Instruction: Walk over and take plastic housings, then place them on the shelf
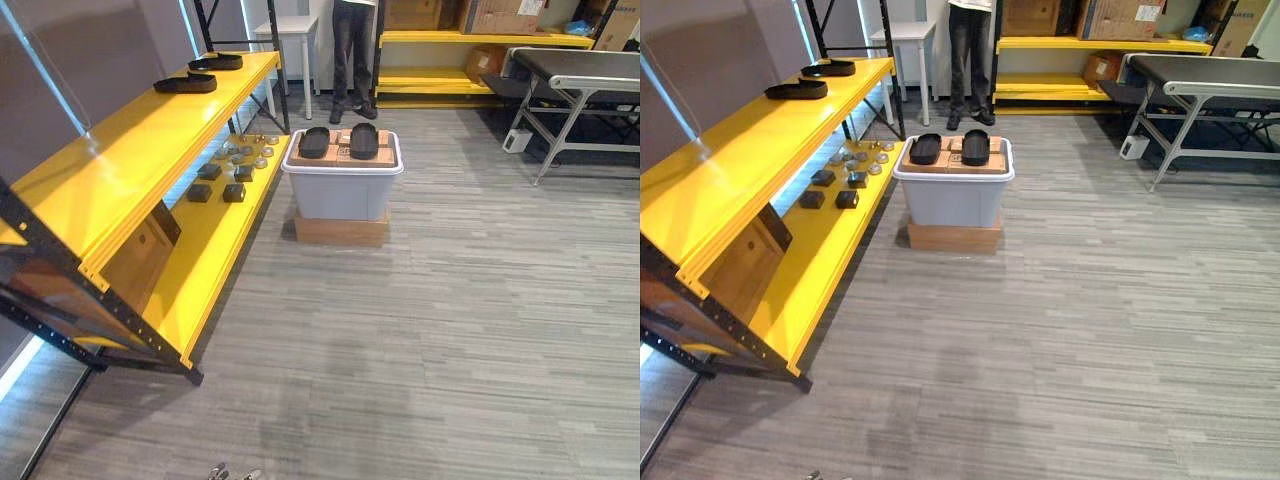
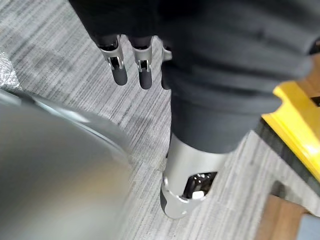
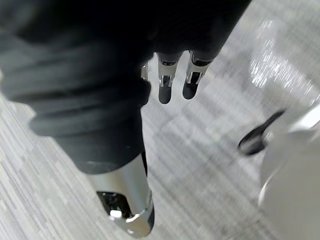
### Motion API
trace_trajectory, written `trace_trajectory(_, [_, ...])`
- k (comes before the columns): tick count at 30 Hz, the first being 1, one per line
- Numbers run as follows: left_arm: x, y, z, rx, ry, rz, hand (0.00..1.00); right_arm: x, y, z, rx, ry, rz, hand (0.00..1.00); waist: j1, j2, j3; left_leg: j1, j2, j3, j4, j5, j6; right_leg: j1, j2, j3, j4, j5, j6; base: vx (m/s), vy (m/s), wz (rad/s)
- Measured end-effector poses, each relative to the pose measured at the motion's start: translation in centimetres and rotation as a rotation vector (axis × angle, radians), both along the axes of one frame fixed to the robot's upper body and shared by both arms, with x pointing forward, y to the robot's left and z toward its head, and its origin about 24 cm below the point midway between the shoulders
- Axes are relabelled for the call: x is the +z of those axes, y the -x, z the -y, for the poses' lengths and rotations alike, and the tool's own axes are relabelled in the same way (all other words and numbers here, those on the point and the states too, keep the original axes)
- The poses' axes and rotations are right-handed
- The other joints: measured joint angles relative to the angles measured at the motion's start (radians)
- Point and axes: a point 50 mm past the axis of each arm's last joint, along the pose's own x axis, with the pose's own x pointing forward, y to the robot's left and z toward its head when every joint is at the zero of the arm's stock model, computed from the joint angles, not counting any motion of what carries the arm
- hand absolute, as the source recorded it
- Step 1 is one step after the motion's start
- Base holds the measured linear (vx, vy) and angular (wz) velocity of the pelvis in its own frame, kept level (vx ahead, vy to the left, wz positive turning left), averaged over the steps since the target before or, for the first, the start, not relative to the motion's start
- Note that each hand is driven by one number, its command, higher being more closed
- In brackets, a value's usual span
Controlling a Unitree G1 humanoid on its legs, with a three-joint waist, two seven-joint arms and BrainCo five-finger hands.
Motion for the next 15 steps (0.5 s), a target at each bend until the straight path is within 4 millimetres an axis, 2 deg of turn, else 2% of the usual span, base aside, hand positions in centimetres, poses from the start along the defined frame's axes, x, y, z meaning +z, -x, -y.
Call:
trace_trajectory(1, [-0.2,0.6,0.1,0.004,0.004,-0.016,0.00,0.1,-0.1,0.4,-0.018,0.008,0.006,0.00,0.005,0.000,-0.004,-0.004,-0.037,0.006,-0.200,0.027,0.021,0.030,-0.023,0.029,-0.006,-0.037,0.014,0.56,0.217,-0.82])
trace_trajectory(2, [-0.4,1.6,0.1,-0.006,0.004,-0.044,0.00,0.1,0.2,0.5,-0.019,0.010,-0.002,0.00,0.005,0.001,-0.034,-0.033,-0.053,0.019,-0.298,0.115,0.048,0.056,-0.039,0.041,-0.017,-0.089,0.028,0.58,0.230,-0.64])
trace_trajectory(4, [-0.5,2.2,-0.4,-0.005,-0.005,-0.065,0.00,-0.1,0.6,0.1,-0.025,-0.002,-0.014,0.00,0.012,-0.031,-0.066,-0.034,-0.090,0.026,-0.288,0.157,0.099,0.053,-0.075,0.057,0.003,-0.126,0.041,0.45,0.146,-0.20])
trace_trajectory(5, [-0.6,2.4,-0.8,-0.004,-0.010,-0.080,0.00,-0.4,1.6,0.1,-0.057,-0.014,-0.037,0.00,-0.001,-0.050,-0.088,-0.028,-0.126,0.011,-0.300,0.173,0.144,0.039,-0.093,0.053,0.063,-0.130,0.049,0.65,0.150,0.22])
trace_trajectory(6, [-0.5,2.5,-1.4,-0.005,-0.022,-0.088,0.00,-0.8,2.7,-0.2,-0.100,-0.041,-0.073,0.00,0.000,-0.078,-0.104,0.014,-0.153,0.014,-0.341,0.172,0.155,-0.016,-0.113,0.051,0.207,-0.139,0.101,0.80,0.181,0.33])
trace_trajectory(7, [-0.5,2.5,-1.6,-0.006,-0.025,-0.092,0.00,-0.9,3.1,-0.3,-0.121,-0.053,-0.085,0.00,0.000,-0.087,-0.099,0.050,-0.163,0.014,-0.357,0.164,0.163,-0.044,-0.115,0.050,0.303,-0.130,0.166,0.81,0.191,0.32])
trace_trajectory(8, [-0.6,3.2,-1.9,0.014,-0.024,-0.109,0.00,-1.1,3.7,-0.7,-0.139,-0.072,-0.104,0.00,0.000,-0.095,-0.092,0.142,-0.165,-0.007,-0.379,0.120,0.163,-0.120,-0.100,0.040,0.586,-0.024,0.402,0.68,0.154,0.25])
trace_trajectory(9, [-0.6,3.1,-1.9,0.015,-0.025,-0.107,0.00,-1.2,4.0,-0.9,-0.135,-0.076,-0.112,0.00,0.000,-0.093,-0.091,0.178,-0.157,-0.019,-0.382,0.102,0.165,-0.171,-0.089,0.027,0.702,0.081,0.415,0.65,0.086,0.30])
trace_trajectory(10, [-0.6,2.8,-1.7,0.008,-0.021,-0.100,0.00,-1.3,4.4,-1.1,-0.096,-0.074,-0.129,0.00,-0.001,-0.089,-0.086,0.240,-0.147,-0.042,-0.386,0.068,0.173,-0.283,-0.098,-0.024,0.954,0.134,0.419,0.62,0.006,0.23])
trace_trajectory(11, [-0.6,2.7,-1.6,0.006,-0.017,-0.101,0.00,-1.2,4.2,-1.1,-0.074,-0.068,-0.125,0.00,-0.002,-0.087,-0.084,0.275,-0.145,-0.050,-0.390,0.049,0.174,-0.337,-0.112,-0.049,1.053,0.131,0.416,0.60,-0.021,0.32])
trace_trajectory(12, [-0.7,2.4,-1.1,0.012,-0.001,-0.094,0.00,-1.1,4.1,-1.0,-0.036,-0.054,-0.126,0.00,-0.012,-0.083,-0.082,0.352,-0.140,-0.069,-0.414,0.024,0.172,-0.424,-0.142,-0.086,1.175,0.106,0.397,0.63,-0.066,0.47])
trace_trajectory(13, [-0.5,1.6,-0.8,0.020,0.009,-0.069,0.00,-1.0,4.3,-0.9,-0.015,-0.040,-0.126,0.00,-0.021,-0.072,-0.082,0.428,-0.122,-0.099,-0.453,-0.006,0.163,-0.500,-0.157,-0.111,1.196,0.062,0.360,0.53,-0.081,0.58])
trace_trajectory(14, [-0.4,1.2,-0.7,0.023,0.010,-0.055,0.00,-1.0,4.4,-0.9,-0.015,-0.040,-0.129,0.00,-0.027,-0.070,-0.081,0.459,-0.112,-0.113,-0.472,-0.016,0.152,-0.536,-0.168,-0.121,1.175,0.035,0.339,0.63,-0.149,0.70])
trace_trajectory(15, [-0.2,0.2,-0.6,0.029,0.011,-0.023,0.00,-1.1,4.9,-1.0,-0.020,-0.041,-0.141,0.00,-0.034,-0.069,-0.081,0.515,-0.088,-0.143,-0.503,-0.052,0.135,-0.606,-0.187,-0.142,1.089,-0.012,0.317,0.58,-0.213,0.71])
